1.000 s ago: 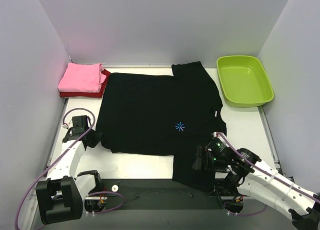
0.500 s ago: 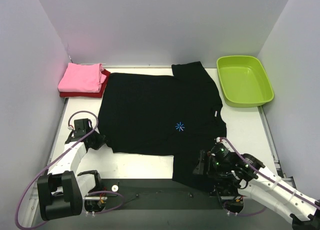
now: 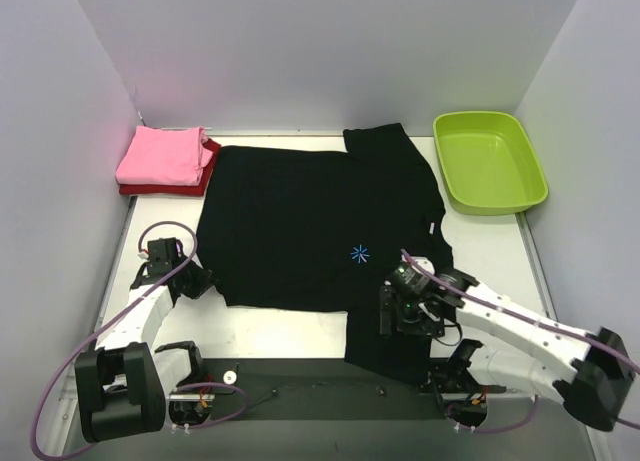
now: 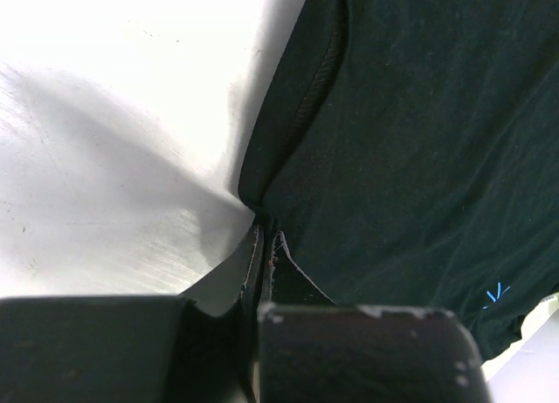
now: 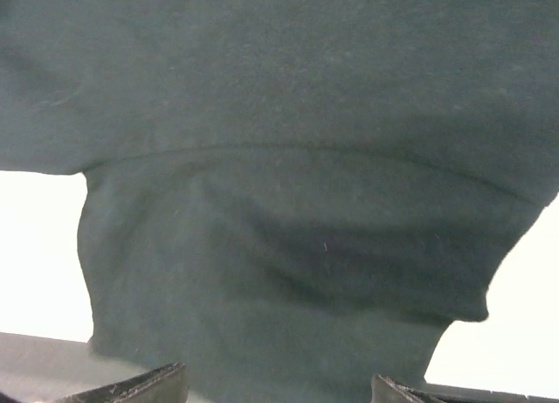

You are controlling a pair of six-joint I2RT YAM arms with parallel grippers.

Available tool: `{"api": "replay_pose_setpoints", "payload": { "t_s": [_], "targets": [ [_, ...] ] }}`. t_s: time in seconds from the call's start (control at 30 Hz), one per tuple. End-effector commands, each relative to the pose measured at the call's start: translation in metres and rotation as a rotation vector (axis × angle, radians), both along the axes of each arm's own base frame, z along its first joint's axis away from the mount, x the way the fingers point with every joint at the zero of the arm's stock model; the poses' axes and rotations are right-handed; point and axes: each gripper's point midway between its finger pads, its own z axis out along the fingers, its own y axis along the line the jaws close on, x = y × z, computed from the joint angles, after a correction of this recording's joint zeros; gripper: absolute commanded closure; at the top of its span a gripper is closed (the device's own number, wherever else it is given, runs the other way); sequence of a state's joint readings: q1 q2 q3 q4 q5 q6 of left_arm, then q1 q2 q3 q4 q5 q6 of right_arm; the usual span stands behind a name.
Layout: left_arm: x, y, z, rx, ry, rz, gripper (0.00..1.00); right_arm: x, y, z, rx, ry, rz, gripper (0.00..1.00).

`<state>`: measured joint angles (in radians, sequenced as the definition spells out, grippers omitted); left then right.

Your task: Fold and stack the t-shirts

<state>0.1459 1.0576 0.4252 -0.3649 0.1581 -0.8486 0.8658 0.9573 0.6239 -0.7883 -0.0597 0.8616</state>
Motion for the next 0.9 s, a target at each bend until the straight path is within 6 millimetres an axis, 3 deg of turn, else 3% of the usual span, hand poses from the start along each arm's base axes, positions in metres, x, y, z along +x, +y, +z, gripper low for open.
{"api": "replay_pose_setpoints", "payload": {
  "t_s": [0.0, 0.27, 0.87],
  "targets": [
    [0.010, 0.000, 0.009, 0.003, -0.054, -0.022, 1.00, 0.028, 0.011, -0.011, -0.056, -0.065, 0.005, 0.16],
    [0.008, 0.003, 0.010, 0.012, -0.048, -0.017, 1.00, 0.060, 0.026, -0.031, -0.083, -0.087, -0.030, 0.16],
    [0.025, 0.014, 0.019, 0.008, -0.056, 0.050, 1.00, 0.083, 0.034, -0.082, -0.046, 0.013, -0.079, 0.16]
  ]
}}
